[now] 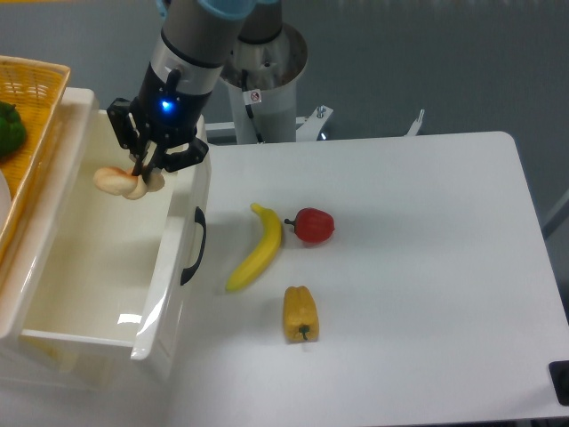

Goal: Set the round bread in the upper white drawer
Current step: 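Lower the bun into the drawer and open the gripper to release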

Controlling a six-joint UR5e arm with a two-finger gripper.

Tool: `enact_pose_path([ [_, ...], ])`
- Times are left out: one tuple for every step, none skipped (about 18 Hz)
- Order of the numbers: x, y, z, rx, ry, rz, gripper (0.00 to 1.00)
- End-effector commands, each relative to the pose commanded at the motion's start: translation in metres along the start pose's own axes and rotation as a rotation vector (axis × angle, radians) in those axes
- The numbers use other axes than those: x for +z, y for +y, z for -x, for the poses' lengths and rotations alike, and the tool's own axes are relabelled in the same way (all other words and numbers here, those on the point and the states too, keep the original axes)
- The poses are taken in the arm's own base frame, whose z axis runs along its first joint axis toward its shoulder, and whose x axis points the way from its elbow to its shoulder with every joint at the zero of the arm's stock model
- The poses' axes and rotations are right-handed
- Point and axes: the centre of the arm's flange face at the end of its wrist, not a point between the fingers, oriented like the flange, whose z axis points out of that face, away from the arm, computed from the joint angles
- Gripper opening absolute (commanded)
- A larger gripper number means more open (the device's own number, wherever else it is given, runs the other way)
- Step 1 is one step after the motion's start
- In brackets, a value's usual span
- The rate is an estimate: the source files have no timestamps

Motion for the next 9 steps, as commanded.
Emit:
enact_pose_path([
  [0.0006, -0.0003, 0.0006, 0.002, 0.0, 0.0, 0.47],
  [0.0014, -0.0005, -0.0009, 0.004, 0.001, 0.001, 0.48],
  [0.0021, -0.0007, -0.0023, 0.008, 0.001, 0.003, 0.5],
  [0.0028, -0.0009, -0.0017, 0.009, 0.001, 0.004, 0.55],
  [0.0018, -0.0021, -0.0017, 0.014, -0.004, -0.005, 0.58],
  [0.0029, -0.0031, -0.0014, 0.017, -0.008, -0.012, 0.58],
  [0.004, -0.0039, -0.0003, 0.017, -0.008, -0.014, 0.58],
  [0.0064, -0.0047, -0.0033, 0.023, -0.007, -0.01, 0.58],
  [0.0087, -0.0053, -0.0057, 0.028, -0.004, -0.007, 0.58],
])
